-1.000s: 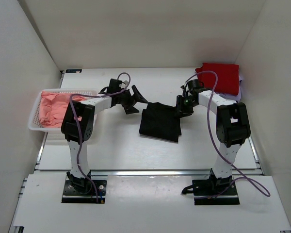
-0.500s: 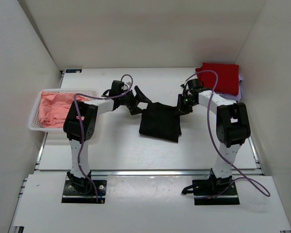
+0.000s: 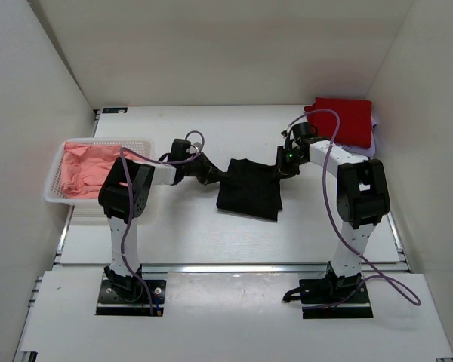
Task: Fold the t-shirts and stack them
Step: Smooth out wrinkles on the folded tshirt
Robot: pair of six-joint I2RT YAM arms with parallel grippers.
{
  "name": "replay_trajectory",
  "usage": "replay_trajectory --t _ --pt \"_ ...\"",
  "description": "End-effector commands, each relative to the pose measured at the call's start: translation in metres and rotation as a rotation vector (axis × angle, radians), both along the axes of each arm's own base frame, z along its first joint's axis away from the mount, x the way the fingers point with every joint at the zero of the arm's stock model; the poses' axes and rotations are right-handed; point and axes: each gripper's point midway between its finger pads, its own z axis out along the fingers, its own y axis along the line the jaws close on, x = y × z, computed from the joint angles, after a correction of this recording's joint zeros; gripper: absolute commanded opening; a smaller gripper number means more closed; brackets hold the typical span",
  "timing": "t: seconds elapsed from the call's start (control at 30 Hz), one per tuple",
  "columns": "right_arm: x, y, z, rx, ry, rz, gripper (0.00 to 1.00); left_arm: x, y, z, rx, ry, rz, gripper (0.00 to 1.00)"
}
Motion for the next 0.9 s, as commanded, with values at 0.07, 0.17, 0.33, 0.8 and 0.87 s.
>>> replay_trajectory --t 0.07,0.17,0.33,0.8,0.87 --pt "0.005 0.0 0.007 0.015 -0.037 0.001 0.09 0.008 -0.008 0.038 -0.084 -0.092 0.003 0.0" --pt "0.005 -0.001 0.009 0.011 -0.044 0.006 0.0 0.011 -0.007 0.043 -0.078 -0.099 0.012 0.0" --pt "0.008 -0.004 0.026 0.01 -0.08 -0.004 0.0 0.029 -0.004 0.067 -0.046 -0.148 0.023 0.0" --pt "0.066 -0.062 0.052 -0.079 -0.153 -0.295 0.02 0.105 -0.03 0.065 0.064 -0.193 -0.026 0.9" --pt "0.077 -0.074 0.045 -0.146 -0.191 -0.35 0.03 0.119 -0.038 0.075 0.046 -0.239 -0.022 0.99"
